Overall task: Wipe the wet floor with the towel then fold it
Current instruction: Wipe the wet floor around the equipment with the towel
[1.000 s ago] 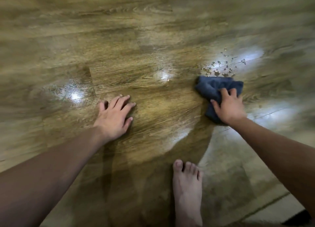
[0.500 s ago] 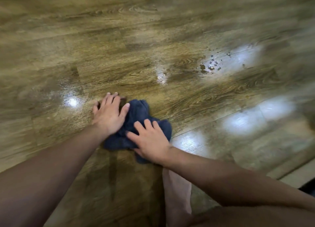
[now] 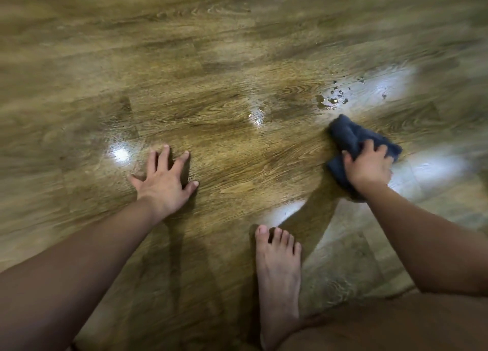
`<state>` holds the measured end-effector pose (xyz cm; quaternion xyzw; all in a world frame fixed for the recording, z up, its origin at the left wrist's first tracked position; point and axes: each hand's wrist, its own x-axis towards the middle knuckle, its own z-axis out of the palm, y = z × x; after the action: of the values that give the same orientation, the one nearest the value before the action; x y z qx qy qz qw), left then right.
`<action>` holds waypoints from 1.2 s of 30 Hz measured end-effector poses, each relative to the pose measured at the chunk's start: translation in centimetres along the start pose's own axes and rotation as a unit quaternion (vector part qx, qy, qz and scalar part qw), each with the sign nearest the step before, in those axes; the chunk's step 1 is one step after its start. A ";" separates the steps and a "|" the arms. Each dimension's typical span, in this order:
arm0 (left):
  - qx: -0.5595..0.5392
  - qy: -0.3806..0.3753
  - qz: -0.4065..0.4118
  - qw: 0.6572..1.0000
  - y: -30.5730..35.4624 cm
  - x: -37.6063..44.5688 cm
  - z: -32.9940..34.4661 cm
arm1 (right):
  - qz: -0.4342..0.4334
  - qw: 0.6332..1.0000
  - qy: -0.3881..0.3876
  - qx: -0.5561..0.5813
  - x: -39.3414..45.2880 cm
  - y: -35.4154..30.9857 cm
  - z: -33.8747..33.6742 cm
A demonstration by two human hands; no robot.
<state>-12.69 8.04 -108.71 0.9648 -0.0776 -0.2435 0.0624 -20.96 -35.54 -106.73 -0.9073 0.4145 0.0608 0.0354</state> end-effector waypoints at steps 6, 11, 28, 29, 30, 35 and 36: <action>-0.020 0.003 -0.012 1.000 0.9 0.2 -0.1 | -0.031 0.999 0.024 -0.033 -4.1 -6.2 0.3; -0.075 0.048 -0.062 0.994 2.7 0.8 -1.6 | -0.299 0.951 0.005 -0.072 -13.4 -12.4 0.9; -0.041 0.009 -0.045 0.998 2.2 0.6 -2.2 | -0.260 0.964 0.010 -0.052 -3.5 -10.1 0.7; -0.043 0.004 -0.046 0.998 2.2 0.6 -2.2 | -0.207 0.977 0.009 -0.041 -2.2 -9.4 0.5; -0.046 0.001 -0.046 0.998 2.2 0.5 -2.2 | -0.165 0.986 0.005 -0.033 -1.2 -9.1 0.3; -0.029 0.010 -0.036 0.999 1.8 0.6 -1.6 | -0.090 0.996 0.009 -0.022 -2.8 -12.2 0.5; -0.035 0.018 -0.036 0.999 1.8 0.7 -1.5 | -0.108 0.994 0.017 -0.029 -4.1 -13.0 0.6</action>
<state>-11.60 6.24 -107.39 0.9684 -0.0328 -0.2308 0.0882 -13.83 -23.86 -106.54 -0.9483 0.3129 0.0532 0.0085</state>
